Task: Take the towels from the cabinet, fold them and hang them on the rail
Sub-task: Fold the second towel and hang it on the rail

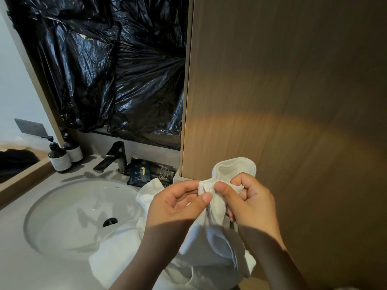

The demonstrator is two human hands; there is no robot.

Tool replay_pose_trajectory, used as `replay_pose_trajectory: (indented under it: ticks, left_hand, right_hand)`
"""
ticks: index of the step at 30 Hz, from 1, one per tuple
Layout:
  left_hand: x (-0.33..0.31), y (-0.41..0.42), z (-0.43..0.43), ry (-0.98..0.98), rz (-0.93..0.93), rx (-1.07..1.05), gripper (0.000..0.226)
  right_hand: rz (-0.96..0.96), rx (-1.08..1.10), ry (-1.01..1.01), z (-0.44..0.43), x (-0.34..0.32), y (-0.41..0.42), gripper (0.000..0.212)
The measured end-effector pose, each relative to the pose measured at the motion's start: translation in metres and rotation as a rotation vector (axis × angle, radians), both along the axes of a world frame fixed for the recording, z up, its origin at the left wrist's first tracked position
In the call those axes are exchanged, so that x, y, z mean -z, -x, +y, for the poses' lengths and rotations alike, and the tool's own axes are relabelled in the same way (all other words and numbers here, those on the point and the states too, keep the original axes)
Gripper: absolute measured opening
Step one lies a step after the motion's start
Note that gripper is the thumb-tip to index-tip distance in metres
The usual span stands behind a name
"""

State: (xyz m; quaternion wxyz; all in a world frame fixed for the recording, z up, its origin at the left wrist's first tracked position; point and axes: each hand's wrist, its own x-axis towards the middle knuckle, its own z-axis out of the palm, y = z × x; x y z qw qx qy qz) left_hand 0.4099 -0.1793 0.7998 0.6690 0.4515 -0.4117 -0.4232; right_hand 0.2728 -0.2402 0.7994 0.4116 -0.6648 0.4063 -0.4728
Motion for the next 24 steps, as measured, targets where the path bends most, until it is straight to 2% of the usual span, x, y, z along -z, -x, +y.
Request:
replay_pose_trajectory:
  ticks: [4, 10, 14, 18, 24]
  left_hand:
    - [0.0, 0.002, 0.002, -0.017, -0.052, -0.045, 0.037]
    - [0.006, 0.003, 0.0, -0.007, -0.134, -0.153, 0.017]
    - [0.002, -0.002, -0.004, 0.042, -0.21, -0.202, 0.017]
    - [-0.01, -0.018, -0.012, 0.091, -0.311, -0.282, 0.02]
    - [-0.032, -0.045, -0.03, 0.13, -0.391, -0.341, 0.014]
  right_hand:
    - [-0.011, 0.011, -0.006, 0.001, 0.001, 0.0, 0.043]
    - [-0.001, 0.005, 0.0, 0.002, 0.003, -0.002, 0.046]
    - [0.035, -0.102, -0.015, -0.004, 0.001, 0.007, 0.03]
    - [0.209, -0.183, 0.004, -0.02, -0.007, 0.029, 0.024]
    - [0.614, -0.047, 0.232, -0.047, -0.029, 0.067, 0.028]
